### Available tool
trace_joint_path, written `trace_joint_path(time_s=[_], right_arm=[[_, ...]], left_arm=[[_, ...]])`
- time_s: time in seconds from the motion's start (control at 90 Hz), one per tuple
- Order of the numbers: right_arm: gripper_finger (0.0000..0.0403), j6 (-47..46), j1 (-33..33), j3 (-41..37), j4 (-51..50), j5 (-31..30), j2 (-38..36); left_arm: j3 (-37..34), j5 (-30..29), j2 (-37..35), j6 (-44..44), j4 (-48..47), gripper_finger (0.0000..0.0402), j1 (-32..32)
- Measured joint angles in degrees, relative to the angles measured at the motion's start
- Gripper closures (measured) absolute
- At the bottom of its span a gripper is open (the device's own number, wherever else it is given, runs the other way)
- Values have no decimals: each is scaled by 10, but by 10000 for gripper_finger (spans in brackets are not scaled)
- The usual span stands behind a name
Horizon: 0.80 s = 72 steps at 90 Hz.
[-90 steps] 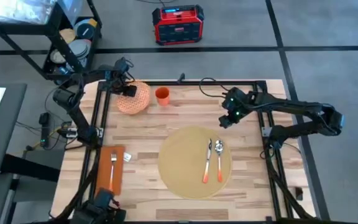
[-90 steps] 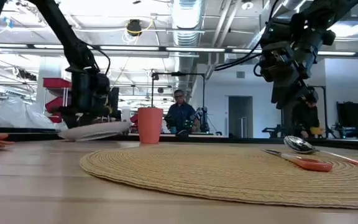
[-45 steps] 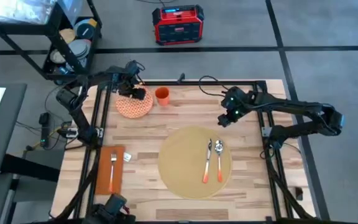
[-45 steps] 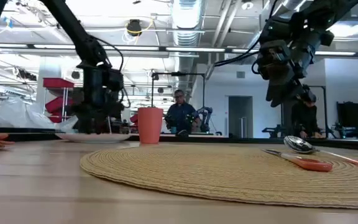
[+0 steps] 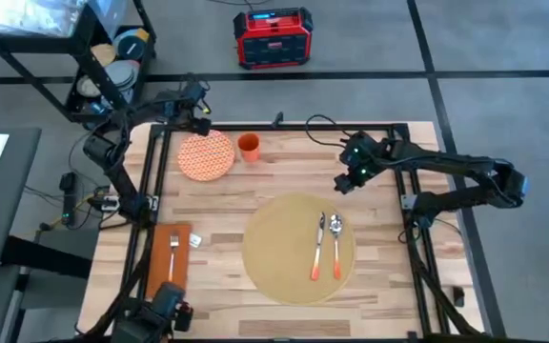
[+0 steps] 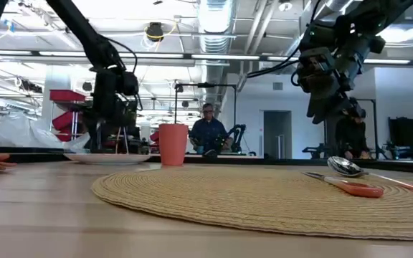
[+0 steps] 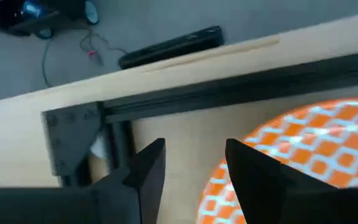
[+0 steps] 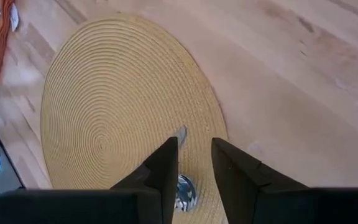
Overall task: Set table place
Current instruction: Put the orange plate on the brown placemat to the left of the table knife
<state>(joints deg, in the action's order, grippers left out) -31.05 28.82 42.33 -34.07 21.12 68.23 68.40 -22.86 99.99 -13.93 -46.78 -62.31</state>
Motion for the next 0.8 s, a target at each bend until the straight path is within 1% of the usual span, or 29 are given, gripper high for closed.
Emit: trace_joint_path(time_s=[0.1, 0.189, 0.256, 0.322, 0.356, 0.433, 0.5, 0.578, 0.711, 0.8], right_arm=[[316, -9, -1, 0, 0, 7, 0], [316, -11, -3, 0, -1, 15, 0], [316, -18, -5, 0, -3, 18, 0], [316, -19, -8, 0, -4, 24, 0], [316, -20, -7, 0, -4, 26, 0], [316, -20, -8, 0, -4, 28, 0], [316, -20, -8, 0, -2, 28, 0], [316, -19, -8, 0, 1, 28, 0], [316, -16, -5, 0, 3, 28, 0], [316, -14, -5, 0, 3, 26, 0]], left_arm=[[0, -42, 24, -7, -16, 254, 8], [0, -47, 58, -24, -47, 261, 10], [0, -71, 76, -27, -54, 265, 11], [0, -69, 87, -35, -62, 267, 13], [0, -57, 90, -36, -65, 268, 13], [-1, -5, 90, -40, -62, 268, 15], [2, 14, 91, -44, -63, 268, 22], [7, 52, 91, -46, -65, 268, 27], [15, 89, 91, -56, -65, 268, 43], [20, 140, 91, -65, -60, 268, 51]])
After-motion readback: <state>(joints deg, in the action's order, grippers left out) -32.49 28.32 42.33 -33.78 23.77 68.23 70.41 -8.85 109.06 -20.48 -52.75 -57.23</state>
